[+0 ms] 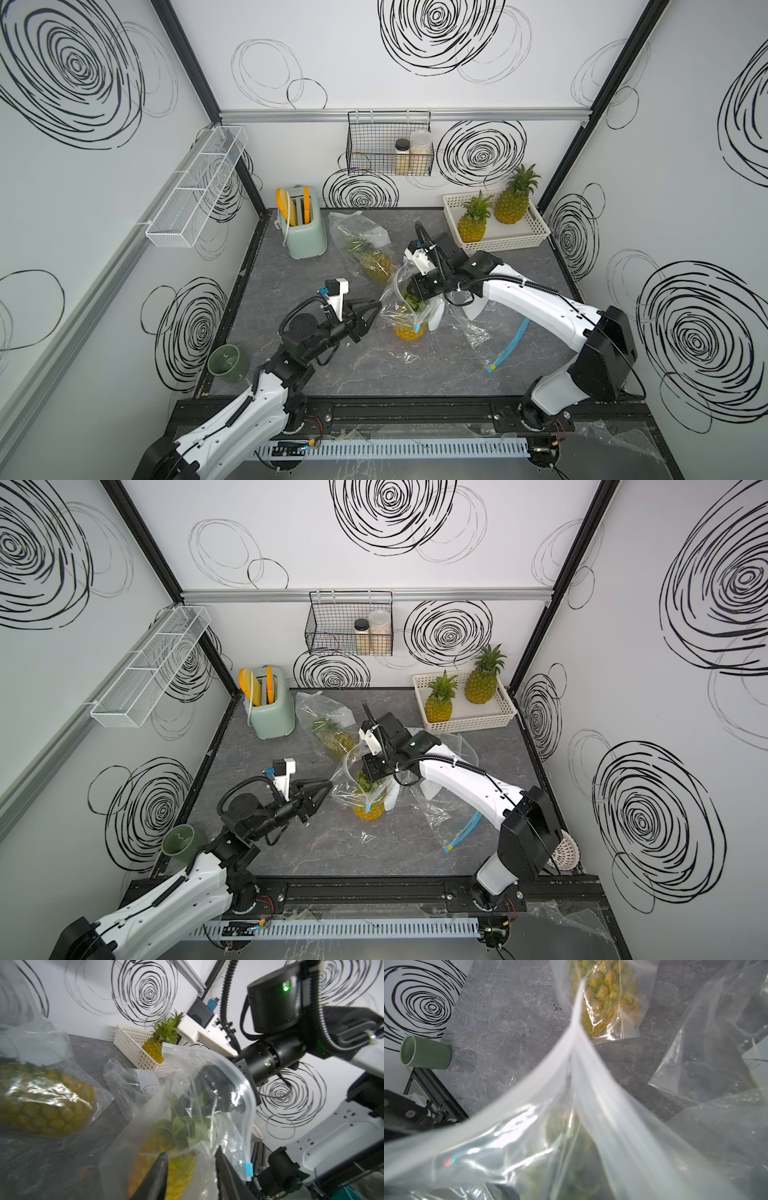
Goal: Open the zip-top bag and take out the pineapple
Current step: Pick up the pineapple from the zipper food storage bag.
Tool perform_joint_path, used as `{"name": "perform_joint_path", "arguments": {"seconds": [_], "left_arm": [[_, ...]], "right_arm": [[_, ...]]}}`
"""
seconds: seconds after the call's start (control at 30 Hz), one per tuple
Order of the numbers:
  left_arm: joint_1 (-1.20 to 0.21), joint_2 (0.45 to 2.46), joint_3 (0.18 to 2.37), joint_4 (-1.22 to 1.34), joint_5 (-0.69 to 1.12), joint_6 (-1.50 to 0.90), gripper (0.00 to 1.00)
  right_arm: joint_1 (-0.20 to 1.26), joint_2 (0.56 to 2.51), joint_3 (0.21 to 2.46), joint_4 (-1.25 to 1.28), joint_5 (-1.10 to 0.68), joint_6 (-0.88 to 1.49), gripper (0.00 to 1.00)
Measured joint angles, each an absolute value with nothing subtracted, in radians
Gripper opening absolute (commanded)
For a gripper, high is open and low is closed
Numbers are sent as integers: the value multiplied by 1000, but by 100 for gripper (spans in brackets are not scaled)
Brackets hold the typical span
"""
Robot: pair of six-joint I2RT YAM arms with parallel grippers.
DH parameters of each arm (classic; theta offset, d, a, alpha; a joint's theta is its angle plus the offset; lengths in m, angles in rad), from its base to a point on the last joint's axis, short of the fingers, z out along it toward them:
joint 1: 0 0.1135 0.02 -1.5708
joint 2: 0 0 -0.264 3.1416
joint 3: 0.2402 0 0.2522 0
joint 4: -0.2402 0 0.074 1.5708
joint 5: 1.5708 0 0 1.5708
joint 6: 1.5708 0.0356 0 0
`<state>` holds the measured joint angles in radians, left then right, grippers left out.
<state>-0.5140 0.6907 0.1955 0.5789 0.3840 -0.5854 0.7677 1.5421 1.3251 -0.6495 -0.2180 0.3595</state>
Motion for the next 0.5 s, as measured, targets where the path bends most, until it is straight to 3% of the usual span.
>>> {"name": "perform_joint_path", "arguments": {"seconds": [0.27, 0.5], "left_arm": [[-508, 679, 176, 580, 475, -626, 81], [-524, 721, 92, 699, 539, -789, 93]], "right_arm": [[657, 1377, 1279, -598, -295, 358, 0], [542, 1333, 1341, -568, -364, 339, 0]]}}
